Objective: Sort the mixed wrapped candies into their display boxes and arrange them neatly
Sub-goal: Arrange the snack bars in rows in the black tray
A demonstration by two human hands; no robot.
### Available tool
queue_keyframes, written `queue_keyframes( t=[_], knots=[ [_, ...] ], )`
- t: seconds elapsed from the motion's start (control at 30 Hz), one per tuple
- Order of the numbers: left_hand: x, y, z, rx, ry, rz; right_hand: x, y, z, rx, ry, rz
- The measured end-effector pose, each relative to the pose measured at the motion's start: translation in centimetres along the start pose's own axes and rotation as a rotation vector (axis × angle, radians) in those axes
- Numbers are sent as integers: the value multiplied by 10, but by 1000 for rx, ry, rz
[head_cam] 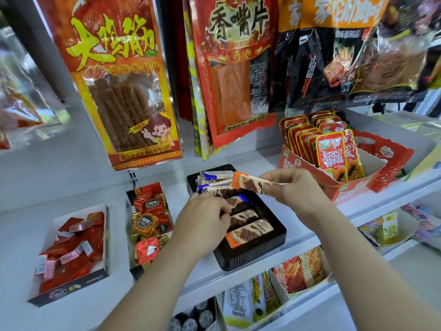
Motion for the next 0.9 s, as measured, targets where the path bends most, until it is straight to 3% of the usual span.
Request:
queue_keyframes(
  t=[0.13,0.37,0.57,0.67,0.8,0.9],
  knots=[
    [-4,-8,-6,13,-69,101,-2,-8,3,-58,19,20],
    [-16,6,-1,-282,-42,59,-1,-10,12,-114,78,115],
    [-24,10,-2,-349,-6,25,-1,-9,15,19,61,135],
    [-23,3,-1,-154,-18,61,-2,-11,16,-36,96,79],
    [-21,-5,5,500,-140,123,1,-7,13,-148,110,-95],
    [-22,-6,8,740,-159,113,3,-6,8,-225,99,-166]
  ],
)
Point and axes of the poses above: each hand's wrist, its own x-axis away from the middle knuckle, its own y-axis out of the palm, z = x × y, the point moved 4 cm from there along -x, towards the middle knuckle, and after that the axes turned 1 degree about z, right-handed, at the moved point
